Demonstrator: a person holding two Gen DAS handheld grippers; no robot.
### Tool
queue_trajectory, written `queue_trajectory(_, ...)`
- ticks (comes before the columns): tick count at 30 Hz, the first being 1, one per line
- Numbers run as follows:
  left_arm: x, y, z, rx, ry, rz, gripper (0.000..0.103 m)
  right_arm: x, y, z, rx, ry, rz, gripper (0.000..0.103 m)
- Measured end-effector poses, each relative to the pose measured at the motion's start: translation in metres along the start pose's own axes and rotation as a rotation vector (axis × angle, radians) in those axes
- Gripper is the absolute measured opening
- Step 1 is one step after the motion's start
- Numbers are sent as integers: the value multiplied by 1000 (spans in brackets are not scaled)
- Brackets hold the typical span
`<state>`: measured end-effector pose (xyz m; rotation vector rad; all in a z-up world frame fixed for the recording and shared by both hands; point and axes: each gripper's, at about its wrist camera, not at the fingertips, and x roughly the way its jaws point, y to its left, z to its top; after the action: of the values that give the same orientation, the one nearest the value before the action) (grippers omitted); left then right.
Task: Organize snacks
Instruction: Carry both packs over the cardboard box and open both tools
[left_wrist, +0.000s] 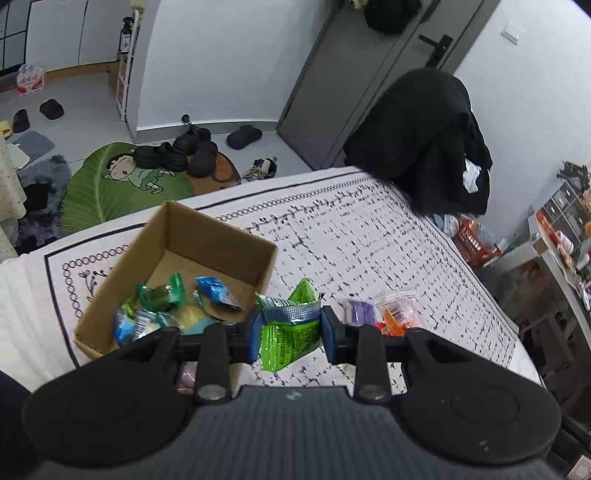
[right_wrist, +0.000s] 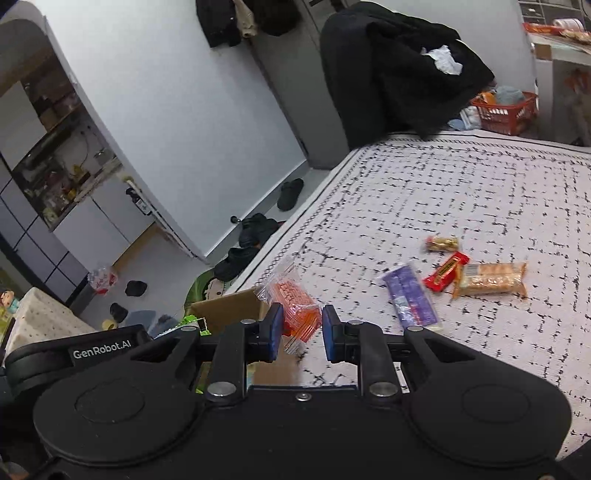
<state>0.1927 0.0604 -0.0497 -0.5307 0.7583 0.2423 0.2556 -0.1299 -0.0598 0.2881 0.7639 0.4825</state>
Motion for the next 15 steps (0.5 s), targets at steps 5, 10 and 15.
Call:
queue_trajectory(5, -7, 20, 7, -35, -9, -3, 31, 1, 22, -1, -24, 3, 15, 23)
queue_trajectory(10, -9, 39, 12, -72, -12, -6, 31, 7, 43, -4, -53, 12, 21, 23)
queue_trajectory(15, -9, 59, 16, -104, -10, -8, 31, 17, 58, -11, -81, 30, 12, 23)
